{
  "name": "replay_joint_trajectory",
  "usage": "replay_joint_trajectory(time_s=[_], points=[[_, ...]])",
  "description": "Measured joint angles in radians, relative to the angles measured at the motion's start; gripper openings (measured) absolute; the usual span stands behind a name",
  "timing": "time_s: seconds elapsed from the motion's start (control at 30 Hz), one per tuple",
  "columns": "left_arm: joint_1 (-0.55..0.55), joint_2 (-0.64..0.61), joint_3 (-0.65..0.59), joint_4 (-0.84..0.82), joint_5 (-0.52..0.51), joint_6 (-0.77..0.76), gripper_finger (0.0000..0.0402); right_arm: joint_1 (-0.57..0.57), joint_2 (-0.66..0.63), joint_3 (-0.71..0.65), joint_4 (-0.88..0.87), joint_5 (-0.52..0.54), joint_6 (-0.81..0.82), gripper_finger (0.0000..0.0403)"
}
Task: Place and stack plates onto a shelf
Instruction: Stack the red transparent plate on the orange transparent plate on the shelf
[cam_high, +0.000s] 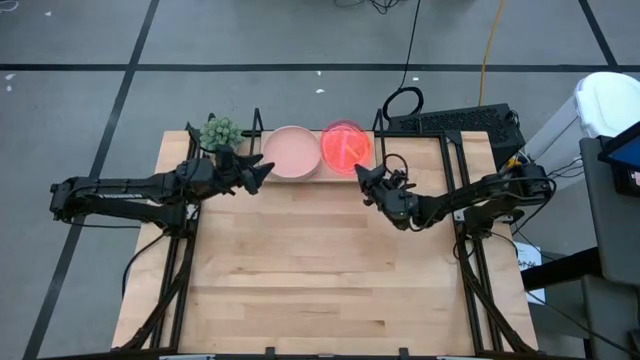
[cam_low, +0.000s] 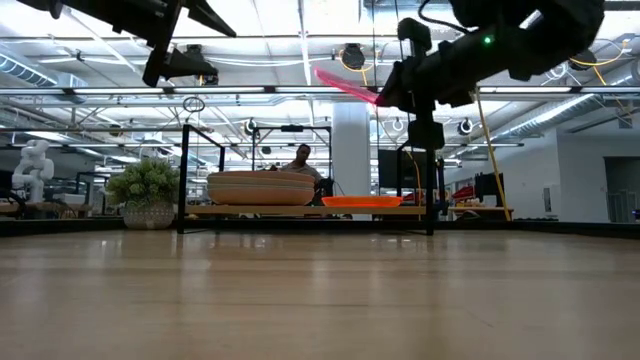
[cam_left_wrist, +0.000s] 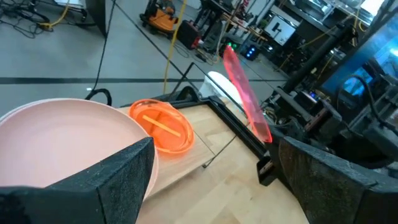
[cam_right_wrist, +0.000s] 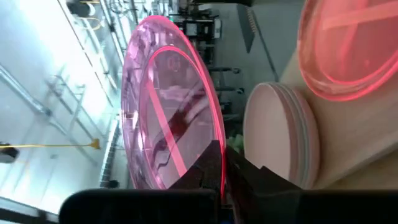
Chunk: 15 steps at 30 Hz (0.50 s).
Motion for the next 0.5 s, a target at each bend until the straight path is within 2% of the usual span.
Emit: replay_joint_trajectory(time_s=[0.23,0.5], points=[[0.0,0.0,0.0,0.003,0.069,-0.015,0.0349,-0.018,-0.005,0.1,-0.378,0.004,0.16,0.0],[0.0,0.0,0.0,0.006,0.079,0.012,0.0349,-0.11,-0.004,0.102,-0.513,-0.031,0.193,0.0]])
